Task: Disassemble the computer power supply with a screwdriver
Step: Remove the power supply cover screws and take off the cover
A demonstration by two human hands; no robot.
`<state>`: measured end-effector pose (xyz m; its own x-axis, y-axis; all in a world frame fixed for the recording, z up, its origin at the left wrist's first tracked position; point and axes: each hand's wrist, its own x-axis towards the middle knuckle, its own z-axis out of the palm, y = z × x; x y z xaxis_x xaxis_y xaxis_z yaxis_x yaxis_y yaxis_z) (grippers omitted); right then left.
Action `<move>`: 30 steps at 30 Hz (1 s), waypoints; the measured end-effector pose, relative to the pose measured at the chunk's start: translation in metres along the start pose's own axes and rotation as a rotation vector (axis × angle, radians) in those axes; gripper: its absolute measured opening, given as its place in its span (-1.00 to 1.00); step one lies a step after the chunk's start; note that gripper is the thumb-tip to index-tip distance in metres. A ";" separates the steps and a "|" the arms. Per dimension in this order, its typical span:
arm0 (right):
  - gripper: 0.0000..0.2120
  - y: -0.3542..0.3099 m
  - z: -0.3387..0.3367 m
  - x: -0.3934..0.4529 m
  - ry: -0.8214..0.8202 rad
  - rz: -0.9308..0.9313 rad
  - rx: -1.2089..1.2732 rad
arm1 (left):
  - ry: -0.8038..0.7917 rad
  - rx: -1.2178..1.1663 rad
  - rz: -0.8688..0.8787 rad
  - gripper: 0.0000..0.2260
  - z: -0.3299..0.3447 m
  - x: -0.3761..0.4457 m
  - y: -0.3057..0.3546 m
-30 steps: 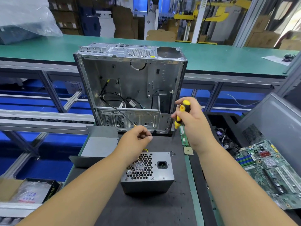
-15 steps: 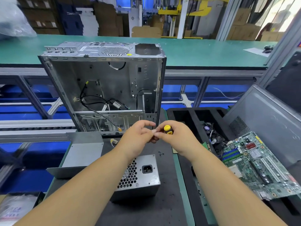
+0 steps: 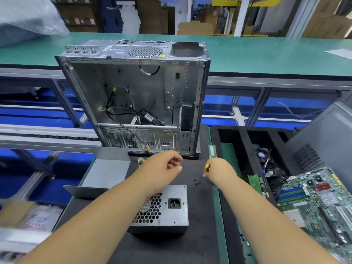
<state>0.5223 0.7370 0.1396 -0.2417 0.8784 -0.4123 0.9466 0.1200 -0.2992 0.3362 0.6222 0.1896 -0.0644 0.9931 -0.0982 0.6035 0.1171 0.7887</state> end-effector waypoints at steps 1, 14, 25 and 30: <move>-0.89 0.000 0.002 0.005 -0.034 0.009 -0.022 | 0.024 0.008 0.003 -0.83 -0.001 -0.002 -0.003; -0.82 0.010 0.020 0.021 -0.057 -0.073 -0.035 | 0.203 0.053 -0.018 -0.85 0.005 -0.024 -0.011; -0.88 0.002 -0.015 -0.018 0.143 -0.264 0.580 | 0.371 0.025 -0.062 -0.83 -0.003 -0.059 -0.014; -0.76 -0.033 -0.048 -0.073 0.165 -0.465 0.972 | 0.223 0.109 0.030 -0.82 -0.011 -0.073 -0.017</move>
<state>0.5187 0.6914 0.2211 -0.4323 0.9016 0.0163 0.1790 0.1035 -0.9784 0.3226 0.5477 0.1901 -0.2118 0.9748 0.0705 0.6893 0.0978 0.7179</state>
